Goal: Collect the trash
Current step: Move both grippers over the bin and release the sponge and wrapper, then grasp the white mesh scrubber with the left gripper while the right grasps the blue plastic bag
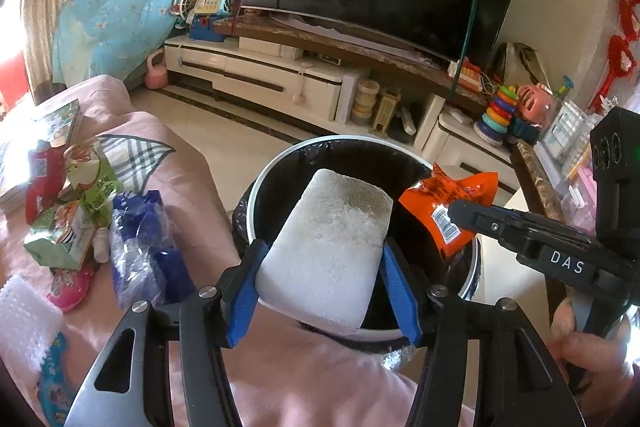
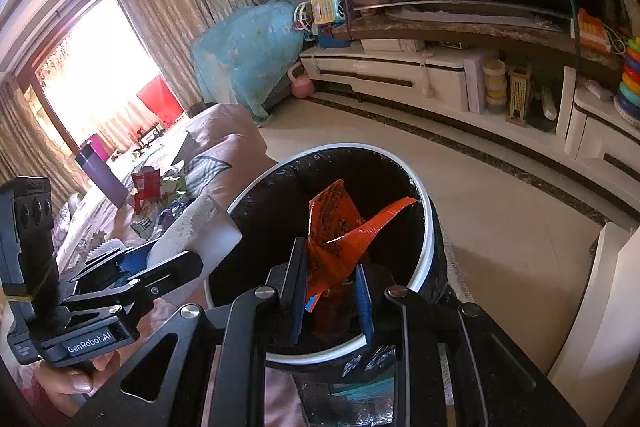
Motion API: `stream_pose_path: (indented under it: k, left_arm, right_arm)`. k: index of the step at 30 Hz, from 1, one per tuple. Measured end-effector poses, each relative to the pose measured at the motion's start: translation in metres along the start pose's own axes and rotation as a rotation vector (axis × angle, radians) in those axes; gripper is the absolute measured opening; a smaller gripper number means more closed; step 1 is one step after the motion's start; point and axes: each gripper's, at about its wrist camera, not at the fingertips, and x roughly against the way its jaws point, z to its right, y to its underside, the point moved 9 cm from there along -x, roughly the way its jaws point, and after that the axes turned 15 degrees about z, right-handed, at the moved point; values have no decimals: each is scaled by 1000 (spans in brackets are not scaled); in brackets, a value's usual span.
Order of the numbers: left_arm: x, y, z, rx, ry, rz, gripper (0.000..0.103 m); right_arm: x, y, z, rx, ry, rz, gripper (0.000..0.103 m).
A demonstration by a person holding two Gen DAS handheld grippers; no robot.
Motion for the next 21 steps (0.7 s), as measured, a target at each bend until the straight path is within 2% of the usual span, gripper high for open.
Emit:
stream_pose_path:
  k: [2,3,4,5,6,14,18,21]
  left_arm:
    - [-3,0,1,5,3,-5,62]
    - [-5,0,1,8,4,-10,65]
    - [-5,0,0,13,4,-13,67]
    - [-5,0,0,17,0,-14,73]
    - [-4,0,-1,22,-4,-8,76]
    - [29,12,-16,39,-34,20,79]
    - [56,27,-24,32,-48,33,80]
    - [77,38,-32,40,-65,37,80]
  right_arm:
    - [-2,-1,0,4,0,-5,24]
    - [-3,-1,1,4,1,-8,30]
    - [-4,-2,2,1,3,-13,45]
    - [-5,-2,4,-9,3,-16,54]
    - [-6,-3,5,-16,2,-16,66]
    - [6,-4,-2,-31,-11,11,74]
    - [13,-1,-15,-48,-30,32,94]
    - [18,4,-29,-54,-44,45,99]
